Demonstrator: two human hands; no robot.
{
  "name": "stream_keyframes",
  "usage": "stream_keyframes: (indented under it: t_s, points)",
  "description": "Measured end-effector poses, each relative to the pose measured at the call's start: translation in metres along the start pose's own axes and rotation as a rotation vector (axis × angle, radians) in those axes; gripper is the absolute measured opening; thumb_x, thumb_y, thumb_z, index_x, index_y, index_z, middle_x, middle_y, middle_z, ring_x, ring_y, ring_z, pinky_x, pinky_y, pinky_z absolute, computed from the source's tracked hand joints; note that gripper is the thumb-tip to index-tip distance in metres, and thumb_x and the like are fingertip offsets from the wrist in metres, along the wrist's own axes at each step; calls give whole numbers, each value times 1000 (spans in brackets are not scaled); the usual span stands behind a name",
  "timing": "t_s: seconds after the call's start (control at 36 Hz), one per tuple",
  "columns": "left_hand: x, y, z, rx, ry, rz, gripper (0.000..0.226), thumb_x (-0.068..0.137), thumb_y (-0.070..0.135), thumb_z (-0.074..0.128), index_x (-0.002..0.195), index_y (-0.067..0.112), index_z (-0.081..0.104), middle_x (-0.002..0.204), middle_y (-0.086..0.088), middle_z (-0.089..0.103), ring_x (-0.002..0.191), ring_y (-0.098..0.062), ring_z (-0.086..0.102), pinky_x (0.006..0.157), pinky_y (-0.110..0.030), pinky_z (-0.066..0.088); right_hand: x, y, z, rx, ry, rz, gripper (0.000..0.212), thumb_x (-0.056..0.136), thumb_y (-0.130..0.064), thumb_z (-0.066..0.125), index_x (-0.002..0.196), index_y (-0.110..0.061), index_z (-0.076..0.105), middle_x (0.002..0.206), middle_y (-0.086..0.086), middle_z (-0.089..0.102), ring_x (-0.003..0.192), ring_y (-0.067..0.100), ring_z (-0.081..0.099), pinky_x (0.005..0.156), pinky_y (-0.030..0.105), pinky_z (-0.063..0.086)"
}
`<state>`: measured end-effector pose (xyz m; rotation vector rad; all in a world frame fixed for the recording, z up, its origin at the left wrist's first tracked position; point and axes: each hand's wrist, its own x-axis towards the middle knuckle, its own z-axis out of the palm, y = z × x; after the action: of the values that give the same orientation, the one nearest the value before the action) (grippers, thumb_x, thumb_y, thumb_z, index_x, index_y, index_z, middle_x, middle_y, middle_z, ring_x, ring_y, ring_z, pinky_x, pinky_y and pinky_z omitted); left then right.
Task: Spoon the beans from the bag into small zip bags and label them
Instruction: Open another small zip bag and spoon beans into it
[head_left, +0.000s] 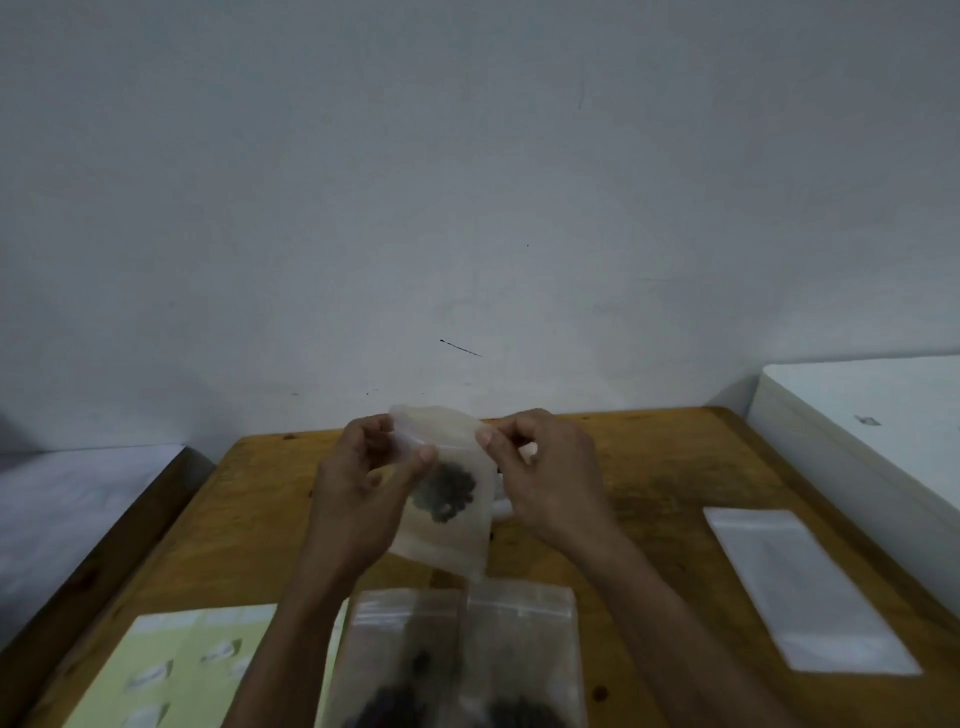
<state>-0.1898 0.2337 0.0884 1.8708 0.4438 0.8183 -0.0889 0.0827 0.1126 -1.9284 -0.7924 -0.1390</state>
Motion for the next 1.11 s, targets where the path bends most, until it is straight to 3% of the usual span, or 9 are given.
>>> stream_keyframes:
  t_s: [0.08,0.25,0.39,0.56,0.64,0.83,0.92,1.03,1.11]
  points:
    - [1,5,-8,-124,41,40,15,84,24,71,94,14,64,91,-5,71,90,-21,70,76,-37,59,3,-2,-6,49,27,-40,21,95,-33,64,89,-16,74,90,-8,68,83,2,60,68,19,47]
    - [2,13,-17,-266,27,75,17,82,26,69,85,9,65,82,-4,69,80,-16,66,71,-27,57,4,-6,-11,252,-31,-46,20,96,-32,63,92,-14,73,87,-6,72,85,6,65,73,24,55]
    - [1,23,-22,-349,-22,82,24,82,23,67,93,1,63,84,-9,70,80,-19,70,67,-27,58,3,-14,-9,578,-194,88,25,80,-19,81,102,-10,71,94,2,76,89,13,72,77,30,61]
    - [-7,34,-27,-397,-155,41,27,85,24,72,100,1,69,92,-18,72,84,-31,72,72,-37,61,2,-21,-4,644,-198,55,28,74,-22,82,96,-6,73,89,8,77,86,22,74,78,39,62]
    - [-11,35,-23,-424,-136,17,25,84,16,69,101,-2,70,93,-22,74,84,-33,73,70,-36,61,-1,-23,-3,674,-237,64,19,78,-19,81,94,-10,75,90,8,77,85,23,74,76,37,61]
    - [-17,39,-16,-566,-120,-57,51,67,39,87,98,1,73,95,-23,74,85,-32,74,69,-32,60,-8,-27,-6,744,-335,119,17,85,-16,74,98,-6,77,93,10,78,89,26,75,77,36,62]
    - [-19,43,-13,-559,-78,-33,44,71,30,82,95,-5,70,86,-21,74,76,-30,74,64,-30,60,-9,-26,-6,752,-325,134,17,86,-15,74,98,-3,76,93,14,77,87,28,75,75,38,62]
    - [-23,45,-9,-504,-48,10,35,73,19,71,93,-8,67,82,-22,74,72,-32,73,61,-32,61,-11,-22,-6,709,-309,127,21,86,-18,74,97,-1,75,92,17,76,90,36,73,82,52,60]
    - [-23,45,-9,-483,-61,4,27,73,19,70,90,-2,69,80,-17,75,72,-29,74,61,-31,61,-12,-20,-8,687,-313,152,21,85,-19,74,98,-1,75,93,15,76,90,33,73,81,49,61]
